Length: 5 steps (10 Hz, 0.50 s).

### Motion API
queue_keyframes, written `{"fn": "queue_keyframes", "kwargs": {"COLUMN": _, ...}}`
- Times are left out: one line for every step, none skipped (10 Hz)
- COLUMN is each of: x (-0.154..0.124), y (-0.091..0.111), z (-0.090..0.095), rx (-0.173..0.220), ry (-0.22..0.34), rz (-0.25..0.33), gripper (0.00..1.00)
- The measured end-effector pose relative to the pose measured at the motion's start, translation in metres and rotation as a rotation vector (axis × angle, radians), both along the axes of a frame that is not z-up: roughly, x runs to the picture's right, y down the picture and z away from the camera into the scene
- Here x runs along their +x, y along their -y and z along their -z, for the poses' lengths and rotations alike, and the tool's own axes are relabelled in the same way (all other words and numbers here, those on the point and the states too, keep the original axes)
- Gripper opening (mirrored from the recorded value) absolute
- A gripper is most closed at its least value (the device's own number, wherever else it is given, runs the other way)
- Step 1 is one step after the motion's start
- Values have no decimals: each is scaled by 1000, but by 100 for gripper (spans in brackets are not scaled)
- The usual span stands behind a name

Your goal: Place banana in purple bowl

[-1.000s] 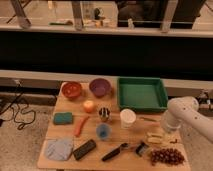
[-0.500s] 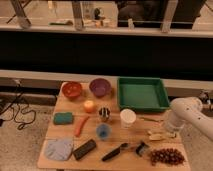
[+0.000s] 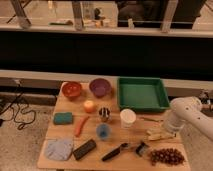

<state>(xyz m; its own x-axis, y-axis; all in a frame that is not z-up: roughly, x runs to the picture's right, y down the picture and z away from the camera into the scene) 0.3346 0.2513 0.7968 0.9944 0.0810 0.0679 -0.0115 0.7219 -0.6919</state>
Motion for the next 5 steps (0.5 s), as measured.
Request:
{"fn": "queue_keyframes", "kwargs": {"x": -4, "y": 4, "z": 5, "rx": 4, "ry": 11, "rz": 0, "gripper": 20}}
{"fn": "queue_keyframes", "kwargs": {"x": -10, "y": 10, "z": 15, "rx": 11, "ry": 30, "rz": -4, "gripper": 20}}
{"fn": "queue_keyframes", "kwargs": {"x": -16, "y": 17, "z": 26, "rx": 22, "ry": 53, "rz": -15, "gripper": 20}}
{"fn": "queue_keyframes", "kwargs": {"x": -19, "y": 23, "z": 36, "rx": 31, "ry": 67, "rz": -25, "gripper": 20}}
{"fn": "queue_keyframes", "kwargs": {"x": -19, "y": 22, "z": 36, "rx": 30, "ry": 67, "rz": -25, "gripper": 20}}
